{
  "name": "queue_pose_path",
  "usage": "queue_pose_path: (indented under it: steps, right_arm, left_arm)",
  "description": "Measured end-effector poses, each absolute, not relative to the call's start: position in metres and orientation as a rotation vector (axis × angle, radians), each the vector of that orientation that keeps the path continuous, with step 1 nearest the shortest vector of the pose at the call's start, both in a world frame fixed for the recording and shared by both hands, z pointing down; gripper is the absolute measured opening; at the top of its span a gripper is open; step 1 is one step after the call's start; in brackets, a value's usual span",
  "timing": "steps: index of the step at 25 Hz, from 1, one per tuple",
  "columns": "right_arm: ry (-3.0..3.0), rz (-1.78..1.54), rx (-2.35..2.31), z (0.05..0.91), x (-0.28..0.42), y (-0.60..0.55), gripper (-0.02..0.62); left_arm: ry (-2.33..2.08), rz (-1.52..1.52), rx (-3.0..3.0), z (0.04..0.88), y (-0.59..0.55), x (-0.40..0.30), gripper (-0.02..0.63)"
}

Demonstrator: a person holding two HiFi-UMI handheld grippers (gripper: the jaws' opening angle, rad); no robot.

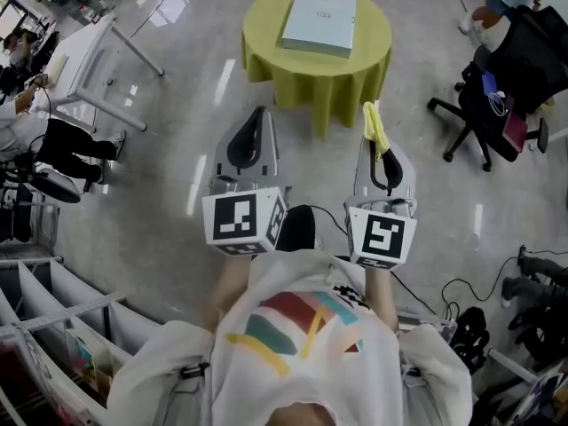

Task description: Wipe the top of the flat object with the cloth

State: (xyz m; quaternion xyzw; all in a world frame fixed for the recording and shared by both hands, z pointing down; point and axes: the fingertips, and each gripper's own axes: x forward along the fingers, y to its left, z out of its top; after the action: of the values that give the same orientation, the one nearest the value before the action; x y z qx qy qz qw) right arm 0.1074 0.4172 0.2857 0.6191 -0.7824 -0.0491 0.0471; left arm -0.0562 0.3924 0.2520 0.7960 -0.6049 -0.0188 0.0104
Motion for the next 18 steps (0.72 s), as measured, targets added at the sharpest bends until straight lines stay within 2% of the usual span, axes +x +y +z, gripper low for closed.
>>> queue_pose_path:
  steps: [10,18]
  right_arm:
    - [-2.419,-0.210,1.896,0.282,0.106,0.366,0.028]
    - [-2.296,-0.347,1.977,0.274,0.122,0.250,0.028]
  left_arm:
    - [-1.914,-0.132,2.486,0.247,0.340,-0.068,0.015]
    - [-1.845,-0.164,2.491,0.260,0.193,-0.071,0.015]
